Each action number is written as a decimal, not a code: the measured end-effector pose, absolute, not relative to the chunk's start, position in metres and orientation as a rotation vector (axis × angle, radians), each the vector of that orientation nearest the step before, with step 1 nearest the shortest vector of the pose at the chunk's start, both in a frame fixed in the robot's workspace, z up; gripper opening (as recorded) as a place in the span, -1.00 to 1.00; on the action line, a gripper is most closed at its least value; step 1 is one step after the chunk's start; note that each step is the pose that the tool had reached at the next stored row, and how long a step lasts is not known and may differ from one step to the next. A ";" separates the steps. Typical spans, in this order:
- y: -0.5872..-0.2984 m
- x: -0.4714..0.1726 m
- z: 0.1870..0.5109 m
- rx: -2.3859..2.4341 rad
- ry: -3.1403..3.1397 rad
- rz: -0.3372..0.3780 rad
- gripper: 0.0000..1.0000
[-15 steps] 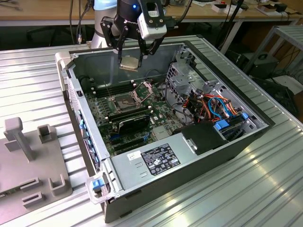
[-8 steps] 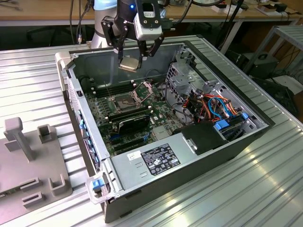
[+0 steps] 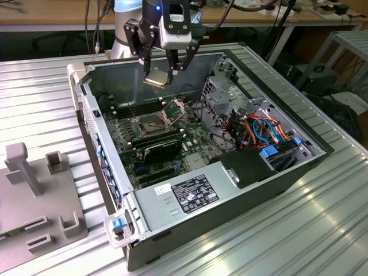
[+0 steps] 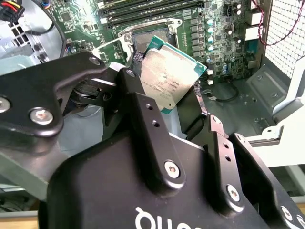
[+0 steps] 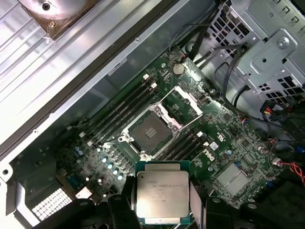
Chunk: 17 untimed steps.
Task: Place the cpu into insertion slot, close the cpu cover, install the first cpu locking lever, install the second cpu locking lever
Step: 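Place the cpu into insertion slot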
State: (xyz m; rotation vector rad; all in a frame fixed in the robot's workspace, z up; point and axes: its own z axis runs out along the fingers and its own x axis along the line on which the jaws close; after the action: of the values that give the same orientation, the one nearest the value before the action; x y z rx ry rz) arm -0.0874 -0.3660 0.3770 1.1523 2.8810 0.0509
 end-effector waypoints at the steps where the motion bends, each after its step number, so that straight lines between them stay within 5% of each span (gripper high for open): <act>1: -0.366 -0.087 0.377 1.162 2.877 0.051 0.09; 17: -0.366 -0.087 0.376 1.319 2.807 0.047 0.09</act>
State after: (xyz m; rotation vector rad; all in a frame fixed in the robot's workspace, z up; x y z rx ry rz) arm -0.0874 -0.3659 0.3755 1.3191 2.8065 0.0474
